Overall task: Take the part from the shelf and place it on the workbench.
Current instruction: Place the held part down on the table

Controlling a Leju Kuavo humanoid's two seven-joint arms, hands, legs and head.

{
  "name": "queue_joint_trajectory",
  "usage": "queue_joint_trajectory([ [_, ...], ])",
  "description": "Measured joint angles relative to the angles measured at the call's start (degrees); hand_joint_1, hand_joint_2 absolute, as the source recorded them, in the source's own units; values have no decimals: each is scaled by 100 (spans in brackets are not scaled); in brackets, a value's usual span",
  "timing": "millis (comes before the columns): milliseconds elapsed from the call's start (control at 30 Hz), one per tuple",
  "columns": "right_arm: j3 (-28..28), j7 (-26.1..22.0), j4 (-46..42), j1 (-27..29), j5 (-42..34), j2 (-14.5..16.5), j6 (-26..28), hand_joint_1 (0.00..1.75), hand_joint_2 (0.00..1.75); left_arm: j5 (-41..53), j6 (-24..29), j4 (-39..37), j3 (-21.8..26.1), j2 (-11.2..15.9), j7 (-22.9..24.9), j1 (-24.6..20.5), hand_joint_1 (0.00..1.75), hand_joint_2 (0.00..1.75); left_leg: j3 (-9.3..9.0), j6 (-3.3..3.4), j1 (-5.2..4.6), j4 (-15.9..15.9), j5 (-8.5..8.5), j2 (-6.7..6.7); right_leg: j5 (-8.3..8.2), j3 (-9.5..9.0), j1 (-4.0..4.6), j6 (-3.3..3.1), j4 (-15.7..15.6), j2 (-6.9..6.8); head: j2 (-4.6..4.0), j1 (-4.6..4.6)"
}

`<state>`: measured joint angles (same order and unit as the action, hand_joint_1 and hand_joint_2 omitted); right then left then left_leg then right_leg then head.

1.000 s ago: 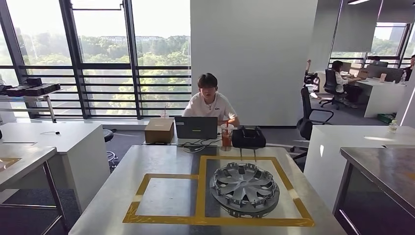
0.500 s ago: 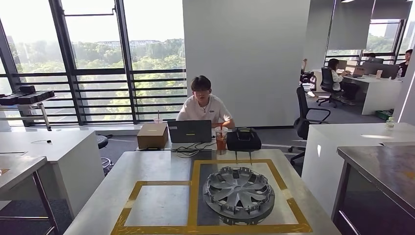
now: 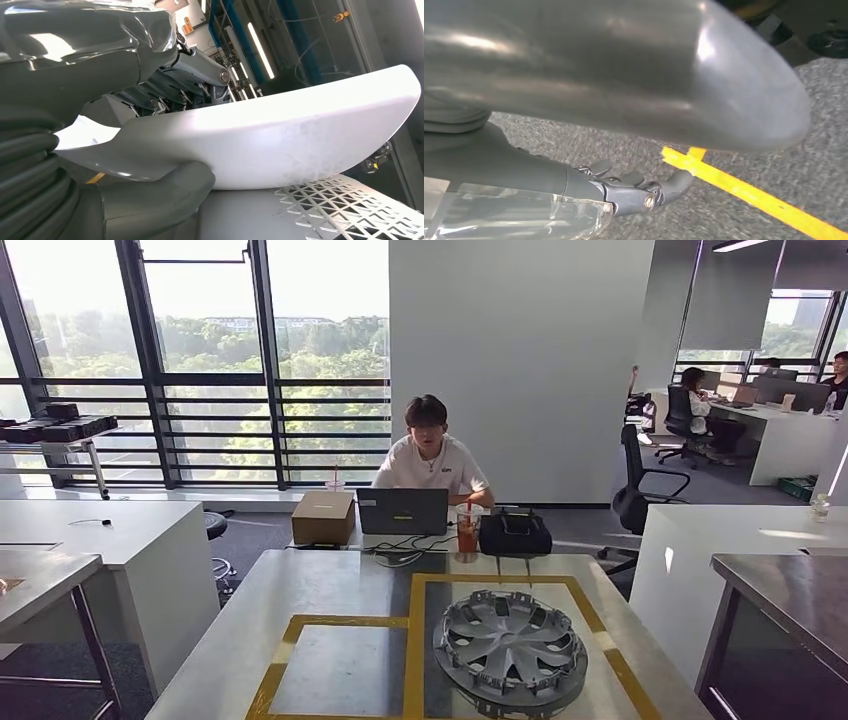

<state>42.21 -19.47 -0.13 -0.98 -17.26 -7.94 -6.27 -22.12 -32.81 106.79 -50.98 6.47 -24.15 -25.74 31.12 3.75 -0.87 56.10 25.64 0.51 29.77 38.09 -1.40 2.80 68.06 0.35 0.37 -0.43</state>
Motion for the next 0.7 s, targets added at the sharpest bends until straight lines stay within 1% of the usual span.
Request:
queue_joint_trajectory([
  [33,19,-43,0,3,6,-7,0,0,0,0,4,0,-4,1,3,-1,131,175,-38,-20,-1,5,38,3,-233,-157,1,31,-437,-8,0,5],
  [67,39,-85,0,4,12,-13,0,0,0,1,10,-1,-7,3,6,-2,131,175,-74,-45,-8,15,76,3,-371,-296,12,15,-805,-18,-1,9],
  [100,55,-123,0,-1,16,-19,0,0,0,2,18,-1,-8,4,9,-5,131,175,-93,-77,-15,22,113,1,-451,-401,28,-37,-1054,-28,-1,8],
  [133,69,-158,0,-2,18,-22,0,0,0,4,29,-2,-9,7,11,-7,131,175,-106,-111,-22,41,138,-3,-469,-445,43,-115,-1154,-34,-1,9],
  [167,81,-190,0,-2,19,-24,0,0,0,7,41,-3,-11,8,13,-8,131,175,-116,-139,-27,68,152,-4,-439,-453,55,-190,-1161,-33,-1,6],
  [233,101,-228,-1,8,20,-20,0,0,0,9,60,-1,-14,9,15,-10,131,175,-107,-195,-22,164,193,-10,-472,-529,27,-267,-1172,-19,0,0],
  [267,107,-235,-1,12,21,-19,-1,0,0,9,67,0,-15,10,16,-16,131,175,-41,-227,-12,303,246,-13,-458,-574,12,-298,-1176,-15,-1,-9],
  [300,111,-240,-1,12,21,-16,-4,0,0,11,77,1,-16,11,16,-21,131,175,91,-265,6,538,338,-16,-440,-623,-2,-322,-1180,-10,-1,-18],
  [333,113,-243,0,11,21,-18,-10,0,0,15,89,1,-19,11,17,-23,131,175,299,-302,29,874,465,-20,-416,-648,0,-340,-1182,-8,-1,-24],
  [367,114,-244,0,9,21,-16,-18,0,0,20,99,-1,-23,13,18,-23,131,175,544,-330,53,1253,604,-21,-390,-665,1,-348,-1182,-4,-1,-34],
  [400,116,-245,0,12,21,-15,-28,0,0,24,108,-1,-28,14,19,-20,131,175,775,-349,74,1566,703,-23,-363,-683,3,-348,-1182,0,-1,-38],
  [433,120,-245,0,17,21,-15,-38,0,0,26,113,-2,-34,14,20,-18,131,175,940,-357,87,1734,719,-24,-332,-712,5,-343,-1182,5,-2,-41],
  [467,126,-245,0,22,22,-15,-46,0,0,26,117,-2,-39,15,21,-18,131,175,995,-352,92,1693,615,-25,-298,-754,10,-337,-1182,10,-1,-45],
  [500,136,-245,0,24,24,-15,-51,0,0,26,120,-1,-43,16,22,-19,131,175,938,-329,91,1444,399,-26,-260,-811,19,-330,-1182,14,-1,-49],
  [533,148,-245,-1,23,25,-13,-54,0,0,26,122,0,-45,17,22,-23,131,175,799,-281,79,1044,113,-29,-218,-862,24,-324,-1188,20,-1,-53],
  [567,160,-241,-1,16,26,4,-55,0,0,26,125,1,-47,19,22,-27,131,175,650,-220,52,667,-90,-36,-179,-918,35,-311,-1194,25,-3,-48],
  [600,170,-236,-1,9,25,15,-54,0,0,26,126,2,-50,20,25,-34,131,175,529,-159,16,361,-185,-40,-146,-952,33,-290,-1206,28,-5,-50],
  [633,180,-231,-1,4,24,22,-54,0,0,26,128,4,-52,21,27,-41,131,175,446,-106,-20,181,-204,-44,-124,-968,27,-262,-1228,28,-4,-46],
  [667,188,-227,-1,-1,24,34,-54,0,0,26,130,7,-54,23,29,-44,131,175,413,-67,-51,103,-160,-43,-133,-990,27,-221,-1223,23,-4,-49],
  [700,195,-226,-1,-2,23,30,-54,0,0,27,132,10,-57,22,31,-47,131,175,350,-39,-59,33,-156,-35,-151,-1011,20,-178,-1219,16,-1,-51],
])
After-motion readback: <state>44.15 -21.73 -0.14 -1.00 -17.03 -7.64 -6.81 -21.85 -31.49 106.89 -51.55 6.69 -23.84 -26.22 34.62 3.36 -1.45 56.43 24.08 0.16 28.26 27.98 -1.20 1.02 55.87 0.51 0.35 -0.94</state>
